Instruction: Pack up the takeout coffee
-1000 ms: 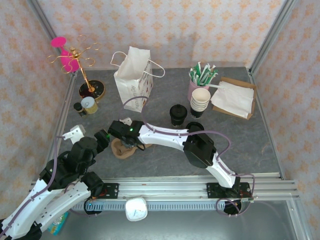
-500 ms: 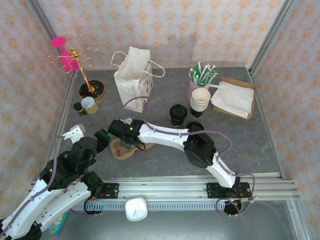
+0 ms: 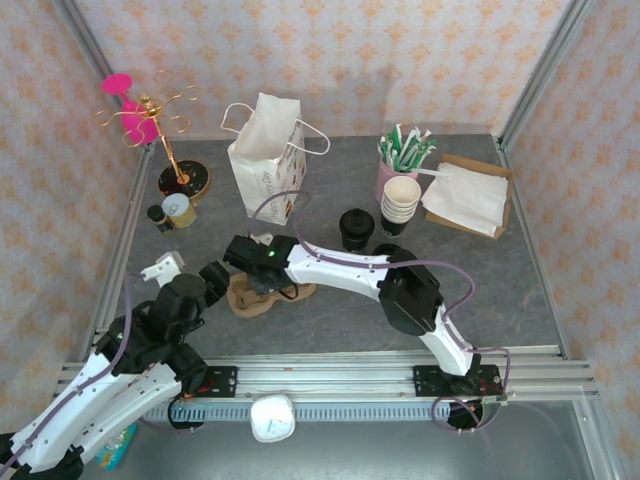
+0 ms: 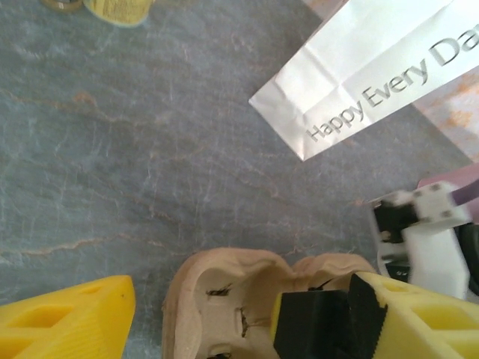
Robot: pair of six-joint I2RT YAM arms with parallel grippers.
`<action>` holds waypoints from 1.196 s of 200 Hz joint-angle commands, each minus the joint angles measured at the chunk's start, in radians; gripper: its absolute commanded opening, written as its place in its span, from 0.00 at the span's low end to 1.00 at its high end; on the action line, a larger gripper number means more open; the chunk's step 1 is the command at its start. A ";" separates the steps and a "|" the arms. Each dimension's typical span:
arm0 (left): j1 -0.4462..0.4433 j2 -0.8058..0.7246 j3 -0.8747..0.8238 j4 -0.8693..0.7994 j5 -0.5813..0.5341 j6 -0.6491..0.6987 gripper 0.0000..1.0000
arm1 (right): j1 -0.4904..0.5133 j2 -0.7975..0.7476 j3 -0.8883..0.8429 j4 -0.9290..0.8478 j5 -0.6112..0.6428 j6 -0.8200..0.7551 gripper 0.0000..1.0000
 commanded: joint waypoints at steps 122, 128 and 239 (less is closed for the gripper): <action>-0.002 0.076 -0.259 0.270 0.196 -0.098 0.54 | -0.017 -0.049 -0.067 0.077 -0.078 0.032 0.40; -0.001 0.081 -0.258 0.282 0.200 -0.097 0.53 | -0.017 -0.048 -0.064 0.071 -0.069 0.034 0.40; -0.002 0.088 -0.250 0.279 0.178 -0.087 0.27 | -0.019 -0.072 -0.073 0.037 -0.009 0.041 0.60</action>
